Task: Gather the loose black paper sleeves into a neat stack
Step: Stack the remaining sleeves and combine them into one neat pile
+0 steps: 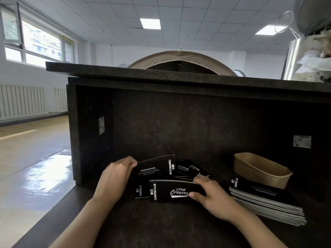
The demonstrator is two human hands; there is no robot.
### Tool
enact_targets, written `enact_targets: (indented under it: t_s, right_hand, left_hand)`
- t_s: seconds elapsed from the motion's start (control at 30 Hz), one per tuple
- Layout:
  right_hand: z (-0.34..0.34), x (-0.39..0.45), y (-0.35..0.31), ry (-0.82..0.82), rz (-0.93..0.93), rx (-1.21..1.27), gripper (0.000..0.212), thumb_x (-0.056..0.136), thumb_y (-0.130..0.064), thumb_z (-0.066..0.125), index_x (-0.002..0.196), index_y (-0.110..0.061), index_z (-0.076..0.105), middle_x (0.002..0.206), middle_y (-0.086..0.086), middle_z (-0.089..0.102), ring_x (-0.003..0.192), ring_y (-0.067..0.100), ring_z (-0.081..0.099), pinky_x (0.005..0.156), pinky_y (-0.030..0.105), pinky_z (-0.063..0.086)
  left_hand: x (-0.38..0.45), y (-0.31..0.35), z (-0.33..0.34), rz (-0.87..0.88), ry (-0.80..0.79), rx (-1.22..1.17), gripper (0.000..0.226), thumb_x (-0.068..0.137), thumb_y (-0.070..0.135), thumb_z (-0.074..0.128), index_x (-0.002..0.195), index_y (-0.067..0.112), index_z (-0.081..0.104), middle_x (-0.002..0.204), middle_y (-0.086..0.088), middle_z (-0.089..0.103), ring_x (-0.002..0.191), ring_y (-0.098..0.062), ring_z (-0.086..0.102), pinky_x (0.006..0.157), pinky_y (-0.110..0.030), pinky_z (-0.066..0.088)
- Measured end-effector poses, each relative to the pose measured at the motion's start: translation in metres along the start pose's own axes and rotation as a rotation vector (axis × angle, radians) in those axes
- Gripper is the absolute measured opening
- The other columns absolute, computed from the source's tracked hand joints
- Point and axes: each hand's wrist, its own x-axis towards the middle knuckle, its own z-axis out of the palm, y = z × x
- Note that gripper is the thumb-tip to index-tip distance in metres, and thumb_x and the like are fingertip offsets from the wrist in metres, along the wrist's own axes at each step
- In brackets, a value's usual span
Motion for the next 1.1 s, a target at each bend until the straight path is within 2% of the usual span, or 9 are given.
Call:
enact_targets:
  t_s: [0.13,0.33,0.43,0.53,0.7,0.8,0.87,0.97,1.1]
  right_hand:
    - [0.009,0.001,0.000,0.055,0.060,-0.014,0.023,0.091,-0.029,0.062,0.088,-0.034,0.039,0.098,-0.015,0.048,0.093,-0.003,0.050,0.080,0.010,0.037]
    - [0.010,-0.002,-0.005,0.028,0.109,0.109,0.072,0.092,-0.030,0.061,0.144,-0.040,0.013,0.112,-0.030,0.046,0.106,-0.009,0.048,0.096,0.011,0.033]
    - [0.010,-0.002,-0.007,0.021,0.017,0.062,0.053,0.091,-0.030,0.061,0.128,-0.055,0.032,0.117,-0.029,0.048,0.110,-0.013,0.046,0.099,0.012,0.034]
    - [0.011,-0.001,-0.006,0.025,-0.018,-0.012,0.017,0.088,-0.035,0.062,0.093,-0.045,0.049,0.102,-0.020,0.050,0.101,-0.005,0.049,0.089,0.018,0.040]
    - [0.004,0.002,-0.010,0.018,-0.022,-0.019,0.026,0.089,-0.030,0.065,0.074,-0.038,0.045,0.086,-0.016,0.053,0.087,-0.004,0.052,0.073,0.011,0.033]
    - [-0.006,0.000,-0.007,-0.073,0.003,-0.014,0.021,0.088,-0.028,0.066,0.076,-0.030,0.049,0.084,-0.013,0.057,0.082,-0.002,0.054,0.069,0.011,0.036]
    - [-0.012,-0.003,-0.004,-0.111,0.021,0.002,0.019,0.088,-0.028,0.067,0.078,-0.026,0.051,0.084,-0.010,0.059,0.082,-0.002,0.056,0.070,0.015,0.040]
    - [-0.015,-0.006,-0.002,-0.117,0.032,-0.012,0.019,0.088,-0.030,0.066,0.077,-0.028,0.050,0.086,-0.009,0.059,0.084,0.000,0.055,0.071,0.019,0.040]
    - [-0.014,-0.004,-0.003,-0.088,0.011,-0.051,0.024,0.088,-0.030,0.066,0.074,-0.033,0.047,0.086,-0.013,0.055,0.085,-0.003,0.053,0.071,0.015,0.035]
  left_hand:
    - [-0.001,0.012,-0.007,0.061,-0.136,-0.249,0.015,0.098,0.024,0.051,0.087,0.028,0.061,0.080,0.014,0.065,0.079,-0.001,0.062,0.075,-0.024,0.049]
    - [-0.014,0.046,-0.012,0.112,-0.456,-0.481,0.029,0.101,0.037,0.037,0.093,0.028,0.064,0.085,0.012,0.066,0.080,-0.004,0.062,0.073,-0.016,0.045]
    - [-0.021,0.054,-0.004,0.149,-0.571,-0.524,0.025,0.096,0.048,0.044,0.104,0.029,0.058,0.090,0.008,0.067,0.084,-0.004,0.063,0.075,-0.021,0.049]
    - [-0.020,0.054,0.000,0.179,-0.600,-0.445,0.015,0.091,0.042,0.061,0.102,0.033,0.057,0.092,0.013,0.067,0.088,-0.002,0.064,0.076,-0.022,0.052]
    - [-0.007,0.046,-0.009,0.021,-0.513,-0.498,0.038,0.094,0.046,0.034,0.102,0.027,0.065,0.094,0.009,0.070,0.086,0.006,0.063,0.079,-0.014,0.047]
    - [0.002,0.010,-0.010,0.037,-0.558,-0.233,0.031,0.084,0.062,0.055,0.109,0.044,0.057,0.109,0.021,0.064,0.099,0.012,0.058,0.089,-0.013,0.044]
    - [0.000,-0.004,-0.006,0.105,-0.678,-0.060,0.066,0.062,0.088,0.048,0.116,0.051,0.052,0.118,0.025,0.056,0.110,0.008,0.054,0.099,-0.024,0.044]
    - [0.000,-0.005,-0.001,0.077,-0.686,-0.064,0.090,0.051,0.096,0.031,0.121,0.044,0.056,0.117,0.024,0.054,0.111,0.004,0.052,0.101,-0.025,0.042]
    - [0.002,0.003,-0.004,0.043,-0.685,-0.066,0.065,0.070,0.077,0.050,0.123,0.039,0.058,0.119,0.021,0.056,0.112,0.003,0.053,0.100,-0.020,0.041]
